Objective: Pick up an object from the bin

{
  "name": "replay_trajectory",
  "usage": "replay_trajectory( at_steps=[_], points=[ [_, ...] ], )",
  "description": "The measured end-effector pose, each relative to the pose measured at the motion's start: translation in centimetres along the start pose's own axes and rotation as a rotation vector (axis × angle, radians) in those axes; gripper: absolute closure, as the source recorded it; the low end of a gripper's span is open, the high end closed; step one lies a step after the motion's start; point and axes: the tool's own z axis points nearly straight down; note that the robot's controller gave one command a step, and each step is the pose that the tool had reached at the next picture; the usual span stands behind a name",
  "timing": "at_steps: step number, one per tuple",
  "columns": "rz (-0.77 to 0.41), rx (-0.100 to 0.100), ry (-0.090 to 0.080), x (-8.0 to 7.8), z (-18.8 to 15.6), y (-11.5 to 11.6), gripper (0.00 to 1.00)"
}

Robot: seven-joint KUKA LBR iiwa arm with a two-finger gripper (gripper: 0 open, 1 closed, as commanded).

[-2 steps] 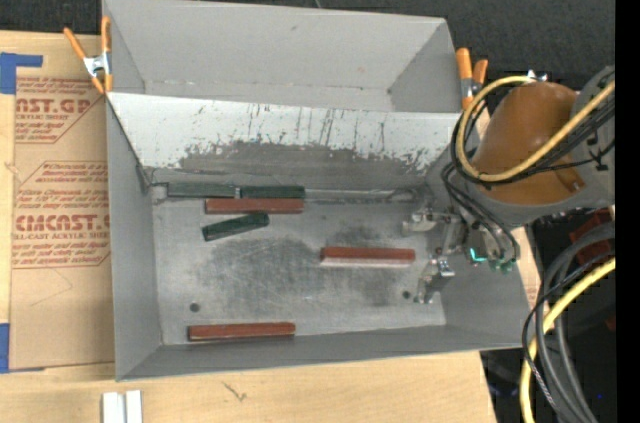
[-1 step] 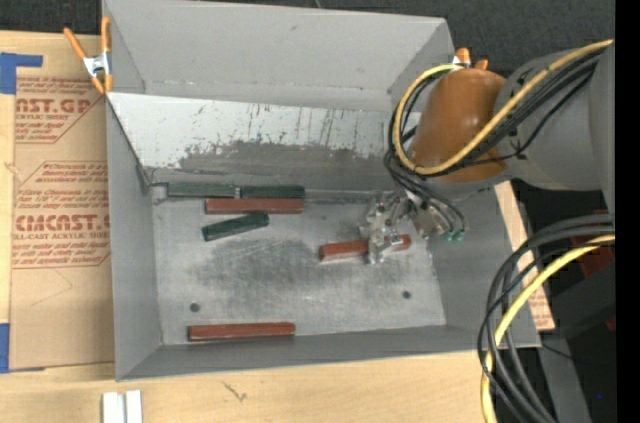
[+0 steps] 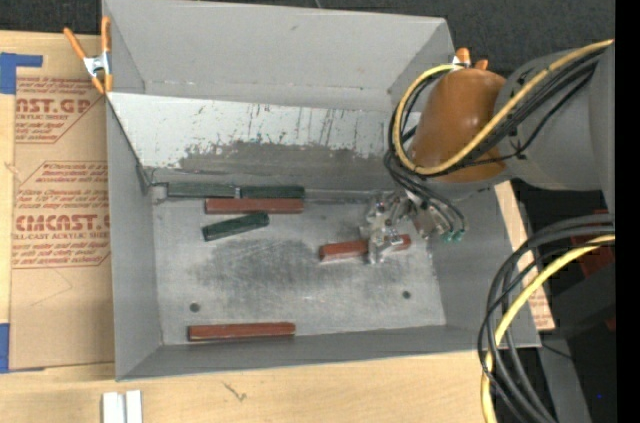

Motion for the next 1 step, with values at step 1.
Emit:
replay_trajectory(
  at_steps=[1],
  points=[
    [-0.002,-0.002,0.003,-0.26,-20.34,0.08,1.0]
  ],
)
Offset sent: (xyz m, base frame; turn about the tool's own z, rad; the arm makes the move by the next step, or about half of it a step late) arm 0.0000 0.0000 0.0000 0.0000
